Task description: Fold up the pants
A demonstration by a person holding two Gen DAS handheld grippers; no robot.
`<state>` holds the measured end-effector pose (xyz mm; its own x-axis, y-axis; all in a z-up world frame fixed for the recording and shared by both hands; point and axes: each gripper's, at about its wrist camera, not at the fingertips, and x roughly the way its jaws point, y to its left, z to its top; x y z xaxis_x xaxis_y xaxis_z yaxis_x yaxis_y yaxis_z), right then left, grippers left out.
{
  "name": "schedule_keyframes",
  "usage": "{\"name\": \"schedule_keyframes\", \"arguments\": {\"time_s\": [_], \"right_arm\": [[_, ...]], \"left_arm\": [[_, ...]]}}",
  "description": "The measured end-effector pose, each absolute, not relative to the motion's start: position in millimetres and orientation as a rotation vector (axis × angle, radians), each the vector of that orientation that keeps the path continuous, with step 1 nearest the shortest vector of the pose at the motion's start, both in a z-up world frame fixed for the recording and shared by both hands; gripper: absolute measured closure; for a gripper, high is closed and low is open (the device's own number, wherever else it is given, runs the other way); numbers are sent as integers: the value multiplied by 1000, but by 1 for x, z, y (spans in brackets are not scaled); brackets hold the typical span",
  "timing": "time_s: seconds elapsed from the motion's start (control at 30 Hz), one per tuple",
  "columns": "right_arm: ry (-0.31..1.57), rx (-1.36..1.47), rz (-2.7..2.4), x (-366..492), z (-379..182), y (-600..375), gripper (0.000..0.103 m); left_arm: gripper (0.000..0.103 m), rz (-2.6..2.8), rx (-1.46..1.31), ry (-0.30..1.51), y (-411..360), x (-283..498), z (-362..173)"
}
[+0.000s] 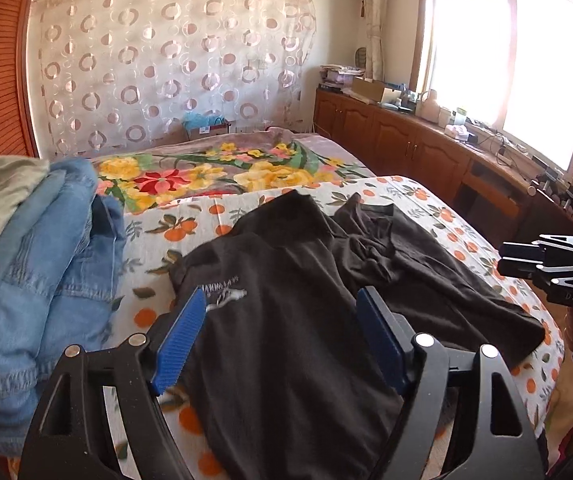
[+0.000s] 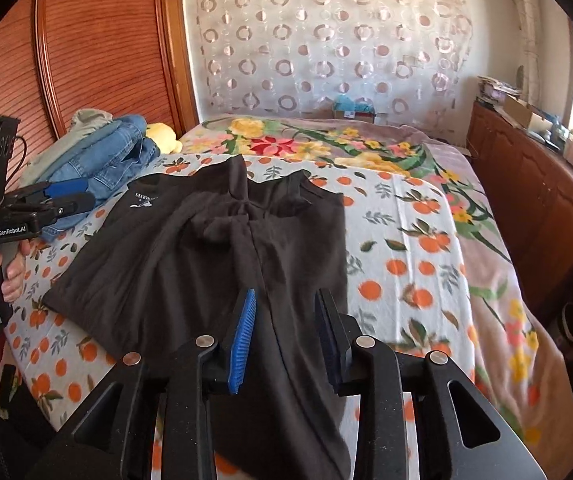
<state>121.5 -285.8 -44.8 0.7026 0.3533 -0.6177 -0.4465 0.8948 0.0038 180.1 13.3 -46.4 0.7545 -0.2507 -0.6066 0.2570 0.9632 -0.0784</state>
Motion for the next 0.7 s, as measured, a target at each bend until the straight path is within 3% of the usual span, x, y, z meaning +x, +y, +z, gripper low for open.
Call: {"name": "schedule_keyframes", "arguments": {"time_s": [0.37, 0.7], "right_arm": [[764, -204, 508, 219, -68, -238, 68], [814, -222, 540, 247, -82, -218, 67]], "left_arm": [[25, -295, 42, 708, 2, 246, -64], [25, -310, 24, 728, 9, 252, -79]]}}
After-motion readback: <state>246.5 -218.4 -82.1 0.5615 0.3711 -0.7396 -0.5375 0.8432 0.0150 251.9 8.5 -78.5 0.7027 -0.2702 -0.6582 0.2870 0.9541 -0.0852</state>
